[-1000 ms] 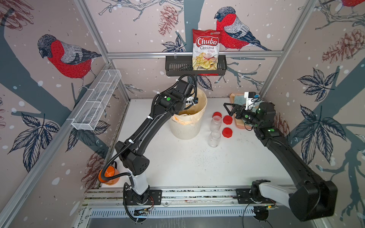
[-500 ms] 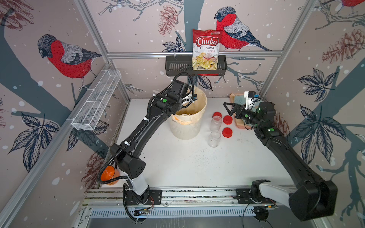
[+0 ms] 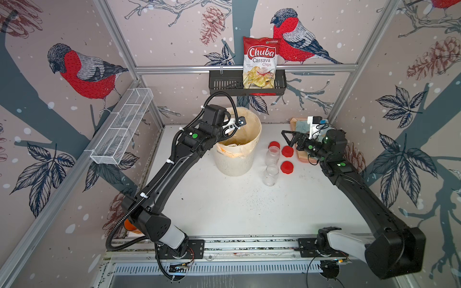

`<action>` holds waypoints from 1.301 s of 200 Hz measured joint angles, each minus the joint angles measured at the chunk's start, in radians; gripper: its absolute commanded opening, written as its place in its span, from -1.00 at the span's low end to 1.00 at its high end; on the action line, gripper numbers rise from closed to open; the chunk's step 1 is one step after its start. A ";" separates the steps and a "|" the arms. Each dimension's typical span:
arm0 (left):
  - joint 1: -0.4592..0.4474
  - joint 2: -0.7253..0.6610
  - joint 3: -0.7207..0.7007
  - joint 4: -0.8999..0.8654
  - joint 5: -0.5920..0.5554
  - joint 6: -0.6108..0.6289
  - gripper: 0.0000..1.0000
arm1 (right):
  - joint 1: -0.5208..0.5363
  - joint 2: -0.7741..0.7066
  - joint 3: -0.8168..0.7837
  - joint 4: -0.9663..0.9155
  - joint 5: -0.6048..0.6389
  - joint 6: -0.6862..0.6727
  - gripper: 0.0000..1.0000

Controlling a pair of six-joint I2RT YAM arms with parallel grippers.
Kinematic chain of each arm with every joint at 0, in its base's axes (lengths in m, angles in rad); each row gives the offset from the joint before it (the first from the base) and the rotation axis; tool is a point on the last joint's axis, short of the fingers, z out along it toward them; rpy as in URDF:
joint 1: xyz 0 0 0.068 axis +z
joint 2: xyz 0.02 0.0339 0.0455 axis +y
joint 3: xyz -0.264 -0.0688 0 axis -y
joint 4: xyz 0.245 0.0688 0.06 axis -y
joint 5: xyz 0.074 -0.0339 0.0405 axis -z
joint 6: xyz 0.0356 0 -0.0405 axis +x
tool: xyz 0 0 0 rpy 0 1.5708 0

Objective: Empty moldy tea leaves from jars
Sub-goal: Pour the moldy tea leaves from the jar into the trash bin.

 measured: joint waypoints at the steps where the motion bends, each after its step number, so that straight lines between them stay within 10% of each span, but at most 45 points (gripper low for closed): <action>1: 0.000 0.000 -0.001 0.000 0.002 -0.001 0.30 | 0.000 0.000 0.000 0.000 0.000 0.000 0.99; 78: -0.013 -0.068 -0.167 0.220 -0.162 0.093 0.27 | 0.002 0.000 -0.010 0.035 -0.001 0.006 0.99; 166: -0.093 -0.077 -0.331 0.666 -0.464 0.728 0.23 | 0.011 0.002 -0.027 0.052 -0.002 0.010 0.99; 260: -0.135 0.067 0.023 0.436 -0.510 0.869 0.27 | 0.008 0.002 -0.029 0.066 -0.006 0.023 0.99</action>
